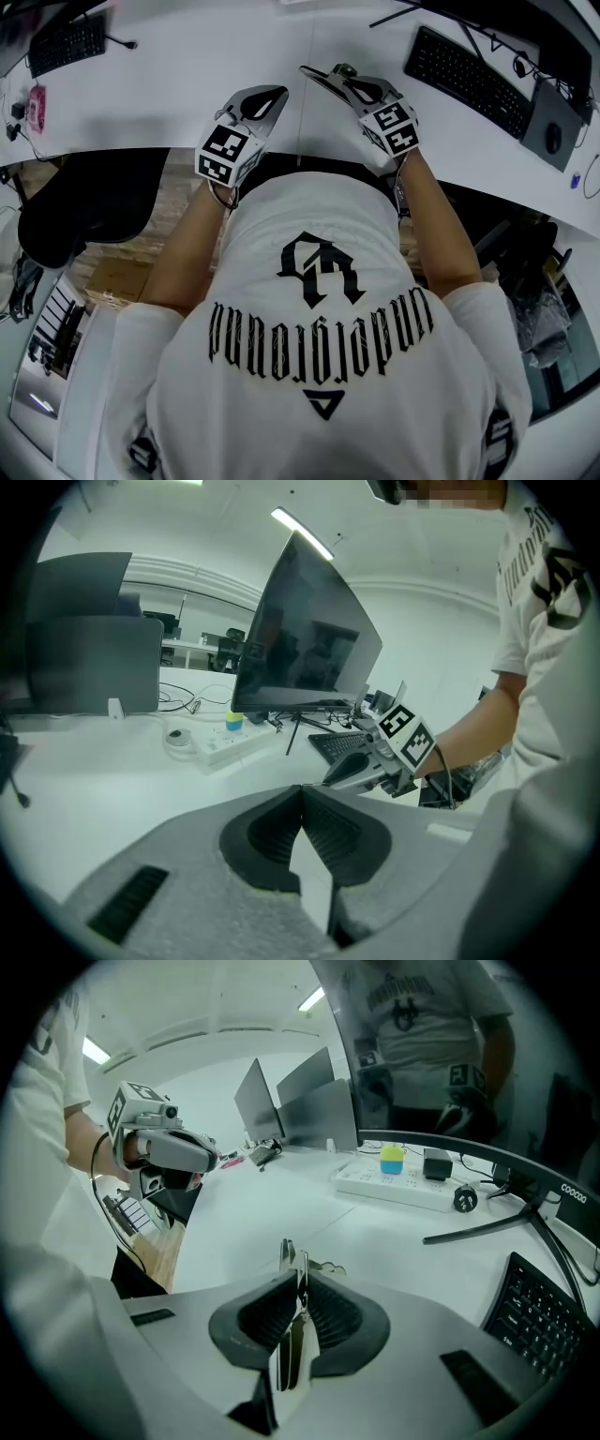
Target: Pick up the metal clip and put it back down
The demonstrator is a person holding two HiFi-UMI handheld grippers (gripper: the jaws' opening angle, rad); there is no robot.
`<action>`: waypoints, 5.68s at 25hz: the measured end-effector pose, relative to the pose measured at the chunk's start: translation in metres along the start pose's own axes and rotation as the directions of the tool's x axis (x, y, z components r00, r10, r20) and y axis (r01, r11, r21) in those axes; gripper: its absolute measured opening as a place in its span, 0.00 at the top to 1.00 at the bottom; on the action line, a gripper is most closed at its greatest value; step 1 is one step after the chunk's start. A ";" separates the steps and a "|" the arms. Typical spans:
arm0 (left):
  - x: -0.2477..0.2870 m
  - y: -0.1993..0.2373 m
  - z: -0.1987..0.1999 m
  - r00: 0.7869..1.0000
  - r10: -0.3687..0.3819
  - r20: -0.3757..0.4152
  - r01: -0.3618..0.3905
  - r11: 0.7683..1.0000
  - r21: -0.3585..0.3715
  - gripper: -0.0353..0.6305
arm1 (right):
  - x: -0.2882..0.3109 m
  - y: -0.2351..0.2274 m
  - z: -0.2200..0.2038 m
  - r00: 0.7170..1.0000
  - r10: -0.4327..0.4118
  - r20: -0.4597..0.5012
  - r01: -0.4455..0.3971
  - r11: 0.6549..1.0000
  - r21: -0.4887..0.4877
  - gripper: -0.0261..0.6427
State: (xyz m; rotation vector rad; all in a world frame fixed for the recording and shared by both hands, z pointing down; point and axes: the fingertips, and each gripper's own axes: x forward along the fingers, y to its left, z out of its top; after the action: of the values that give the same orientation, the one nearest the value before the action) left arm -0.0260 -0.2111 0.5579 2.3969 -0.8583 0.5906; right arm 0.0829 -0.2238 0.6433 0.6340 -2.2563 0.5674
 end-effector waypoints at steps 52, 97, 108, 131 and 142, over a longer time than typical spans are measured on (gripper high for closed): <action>-0.185 -0.073 0.079 0.937 -0.086 0.338 0.025 0.983 0.180 0.93 | -0.188 0.149 0.139 0.854 -0.283 0.436 0.356 0.930 -0.093 0.94; -0.218 -0.281 0.078 0.859 0.099 0.503 -0.177 0.978 0.109 0.93 | -0.348 0.222 0.069 0.825 0.008 0.564 0.179 0.944 -0.276 0.94; -0.230 -0.351 0.044 0.862 0.151 0.484 -0.219 0.972 0.088 0.93 | -0.396 0.244 0.005 0.830 0.014 0.557 0.163 0.950 -0.267 0.94; -0.392 -0.345 -0.074 0.877 -0.007 0.481 -0.100 0.975 0.197 0.93 | -0.369 0.442 -0.032 0.787 -0.212 0.579 0.323 0.942 -0.094 0.94; -0.442 -0.335 -0.103 0.865 -0.020 0.501 -0.087 0.978 0.190 0.93 | -0.348 0.506 -0.019 0.785 -0.205 0.584 0.324 0.940 -0.106 0.94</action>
State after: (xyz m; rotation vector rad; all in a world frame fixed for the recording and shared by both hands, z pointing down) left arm -0.1334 0.2709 0.2847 2.7873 -1.0956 0.0518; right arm 0.0130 0.2773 0.2954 1.1107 -2.6527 -0.0130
